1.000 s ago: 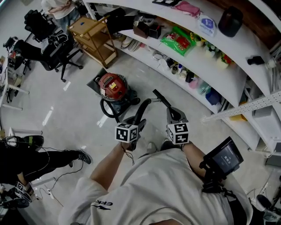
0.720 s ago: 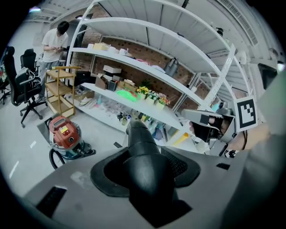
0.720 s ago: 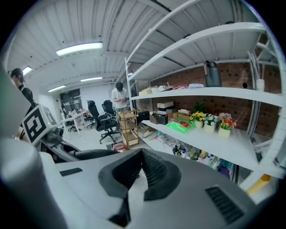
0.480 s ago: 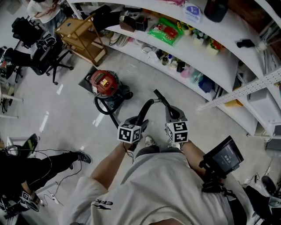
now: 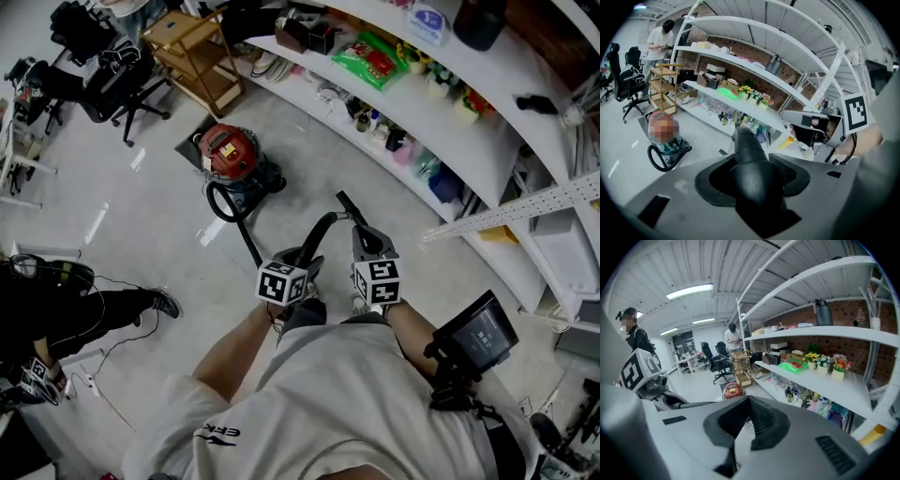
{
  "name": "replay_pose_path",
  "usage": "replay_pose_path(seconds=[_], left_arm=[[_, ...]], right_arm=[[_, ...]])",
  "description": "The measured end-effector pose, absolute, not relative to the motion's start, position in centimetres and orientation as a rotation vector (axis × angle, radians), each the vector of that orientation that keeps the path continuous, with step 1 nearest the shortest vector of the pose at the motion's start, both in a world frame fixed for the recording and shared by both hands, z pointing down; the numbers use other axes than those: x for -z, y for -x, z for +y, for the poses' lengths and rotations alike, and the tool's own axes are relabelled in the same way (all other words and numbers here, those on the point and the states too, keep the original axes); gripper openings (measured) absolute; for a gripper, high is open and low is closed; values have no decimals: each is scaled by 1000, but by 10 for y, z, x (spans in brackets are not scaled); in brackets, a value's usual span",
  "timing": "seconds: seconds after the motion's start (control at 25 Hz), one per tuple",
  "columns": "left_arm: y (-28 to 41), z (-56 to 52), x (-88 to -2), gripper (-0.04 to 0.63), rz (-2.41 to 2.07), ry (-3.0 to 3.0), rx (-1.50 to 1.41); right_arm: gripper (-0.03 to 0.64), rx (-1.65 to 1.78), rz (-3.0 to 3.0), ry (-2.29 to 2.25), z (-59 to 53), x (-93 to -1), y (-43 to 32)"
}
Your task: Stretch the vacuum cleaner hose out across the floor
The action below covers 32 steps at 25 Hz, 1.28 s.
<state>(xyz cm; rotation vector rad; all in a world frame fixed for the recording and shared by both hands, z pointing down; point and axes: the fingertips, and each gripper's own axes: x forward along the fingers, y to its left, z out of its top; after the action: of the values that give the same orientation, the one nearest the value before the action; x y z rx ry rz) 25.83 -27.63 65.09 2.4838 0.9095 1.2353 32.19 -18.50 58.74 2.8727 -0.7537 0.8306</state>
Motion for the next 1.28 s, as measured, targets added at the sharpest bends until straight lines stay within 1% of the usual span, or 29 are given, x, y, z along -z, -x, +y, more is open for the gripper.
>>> replay_pose_path(seconds=[0.32,0.6,0.84,1.28], left_arm=[[-228,-233,-634,210,630,-2523,-1165],[-201,-206,-628,210,477,-2559,-1084],[-179,-188,-618,210,433,-2541,-1057],[-124,-178,-616,210,481,-2517,-1044]], right_arm=[[-2,-799,-1067,-2728,-161,-573,-307],[-2,-766,-1236,-2630,-134,-576,-285],[-2,-767,-1312,-2598,-128,-573,-276],[-2,-757,-1362,-2564,-155,-572,-239]])
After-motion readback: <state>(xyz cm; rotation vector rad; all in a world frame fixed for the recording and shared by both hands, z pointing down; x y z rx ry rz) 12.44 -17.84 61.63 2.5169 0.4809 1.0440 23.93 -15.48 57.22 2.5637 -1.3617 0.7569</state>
